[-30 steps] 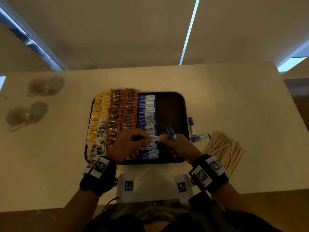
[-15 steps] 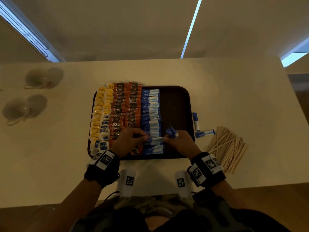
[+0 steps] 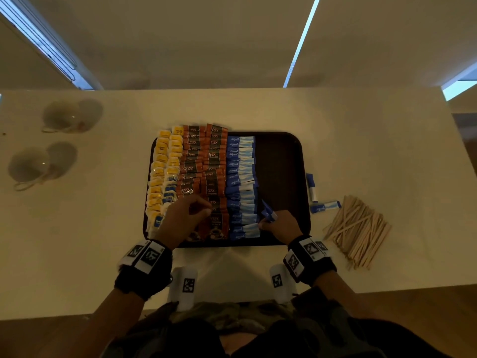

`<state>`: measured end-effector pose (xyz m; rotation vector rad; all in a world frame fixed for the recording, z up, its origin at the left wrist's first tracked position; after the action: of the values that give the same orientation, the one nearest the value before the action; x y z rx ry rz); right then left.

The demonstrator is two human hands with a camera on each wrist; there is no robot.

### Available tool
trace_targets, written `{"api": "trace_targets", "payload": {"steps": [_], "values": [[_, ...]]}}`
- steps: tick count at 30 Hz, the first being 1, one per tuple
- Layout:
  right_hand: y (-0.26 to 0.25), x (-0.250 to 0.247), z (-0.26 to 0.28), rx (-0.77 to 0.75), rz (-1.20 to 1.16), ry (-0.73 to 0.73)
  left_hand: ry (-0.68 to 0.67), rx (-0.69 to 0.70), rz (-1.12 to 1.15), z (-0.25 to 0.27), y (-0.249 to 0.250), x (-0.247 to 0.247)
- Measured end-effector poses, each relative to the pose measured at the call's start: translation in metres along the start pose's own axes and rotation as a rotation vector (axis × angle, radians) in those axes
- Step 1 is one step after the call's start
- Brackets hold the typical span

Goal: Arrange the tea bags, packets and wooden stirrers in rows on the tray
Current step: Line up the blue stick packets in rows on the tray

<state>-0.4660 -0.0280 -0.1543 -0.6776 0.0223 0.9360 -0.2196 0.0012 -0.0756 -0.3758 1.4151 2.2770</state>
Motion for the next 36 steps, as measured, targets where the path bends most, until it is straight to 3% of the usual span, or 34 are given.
{"api": "trace_targets", "payload": {"steps": [6,10,14,18,21,26,32,36], "values": [[-0.008,-0.009,0.018,-0.072,-0.222,0.049,-0.039,0.025,0.014,-0.001,0.006,0.003],[-0.045,0.015,0.046,-0.181,-0.563,-0.293,-0.245,0.131,0.007,-0.007,0.05,0.029],[-0.073,0.026,0.063,-0.242,-0.602,-0.464,-0.433,0.218,0.066,-0.008,0.093,0.057],[-0.08,0.028,0.07,-0.258,-0.656,-0.499,-0.462,0.285,0.113,-0.006,0.107,0.058],[-0.082,0.03,0.076,-0.277,-0.754,-0.57,-0.403,0.307,0.114,-0.007,0.107,0.048],[-0.066,0.01,0.069,-0.183,-0.887,-0.409,-0.327,0.241,0.24,-0.006,0.092,0.027],[-0.07,-0.009,0.071,-0.299,-0.699,-0.227,-0.317,0.199,0.358,-0.002,0.08,0.027],[-0.073,-0.019,0.067,-0.367,-0.492,-0.023,-0.23,0.177,0.414,-0.003,0.065,0.023]]}}
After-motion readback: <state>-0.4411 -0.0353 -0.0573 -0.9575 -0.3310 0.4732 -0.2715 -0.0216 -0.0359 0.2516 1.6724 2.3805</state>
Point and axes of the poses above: each hand's wrist, its own z-axis away from the middle knuckle, its own x-axis out of the palm, y = z × x, the point moved 10 cm from there along -z, towards the middle knuckle, and after that the axes turned 10 degrees about -y, right-handed, at the moved point
